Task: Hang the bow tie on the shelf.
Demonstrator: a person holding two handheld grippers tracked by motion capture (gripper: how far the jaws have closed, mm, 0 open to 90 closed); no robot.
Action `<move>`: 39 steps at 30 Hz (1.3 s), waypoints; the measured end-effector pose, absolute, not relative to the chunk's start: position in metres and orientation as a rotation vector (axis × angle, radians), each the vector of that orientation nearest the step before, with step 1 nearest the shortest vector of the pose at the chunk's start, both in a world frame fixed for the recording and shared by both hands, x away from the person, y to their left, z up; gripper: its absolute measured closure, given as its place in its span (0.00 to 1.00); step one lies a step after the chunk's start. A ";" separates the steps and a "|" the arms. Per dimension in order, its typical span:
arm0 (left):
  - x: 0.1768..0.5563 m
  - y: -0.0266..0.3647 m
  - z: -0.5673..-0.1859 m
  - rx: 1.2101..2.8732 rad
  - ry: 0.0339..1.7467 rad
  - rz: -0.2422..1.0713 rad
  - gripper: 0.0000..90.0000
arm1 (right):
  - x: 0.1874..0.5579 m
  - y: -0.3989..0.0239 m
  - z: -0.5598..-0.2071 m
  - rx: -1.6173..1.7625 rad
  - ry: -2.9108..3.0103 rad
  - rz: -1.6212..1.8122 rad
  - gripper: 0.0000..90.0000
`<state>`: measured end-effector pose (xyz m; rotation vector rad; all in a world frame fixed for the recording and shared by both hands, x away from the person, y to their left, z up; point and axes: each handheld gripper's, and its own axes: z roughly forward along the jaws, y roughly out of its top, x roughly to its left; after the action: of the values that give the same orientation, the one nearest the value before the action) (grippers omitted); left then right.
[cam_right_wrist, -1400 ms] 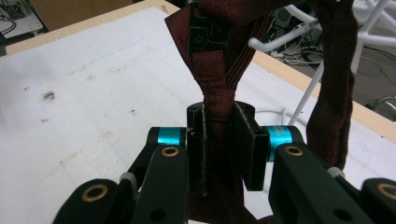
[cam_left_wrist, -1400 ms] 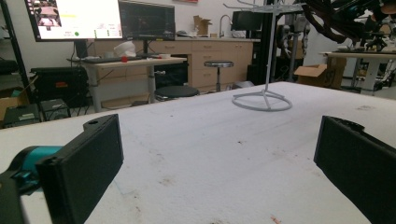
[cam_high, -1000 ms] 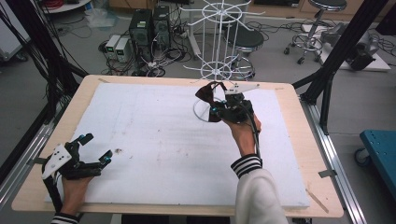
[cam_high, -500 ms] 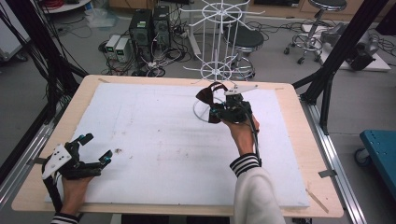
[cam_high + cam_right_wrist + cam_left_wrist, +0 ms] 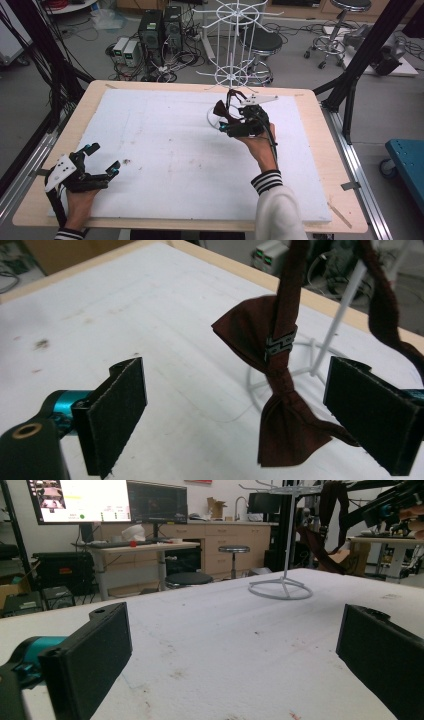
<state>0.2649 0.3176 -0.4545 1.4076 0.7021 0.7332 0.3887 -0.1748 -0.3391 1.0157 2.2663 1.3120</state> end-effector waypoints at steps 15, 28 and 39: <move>0.265 0.318 -0.455 1.401 0.699 0.735 0.02 | 0.309 -0.229 -0.345 0.823 1.974 1.628 0.01; 0.266 0.317 -0.454 1.409 0.713 0.730 0.02 | 0.262 -0.292 -0.428 0.896 1.604 1.651 0.01; 0.265 0.317 -0.454 1.409 0.710 0.735 0.02 | 0.263 -0.299 -0.452 0.964 1.625 1.630 0.01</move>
<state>0.2654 0.3173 -0.4544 1.4090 0.7103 0.7355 0.2634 -0.2986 -0.4518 0.9639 1.6251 1.6301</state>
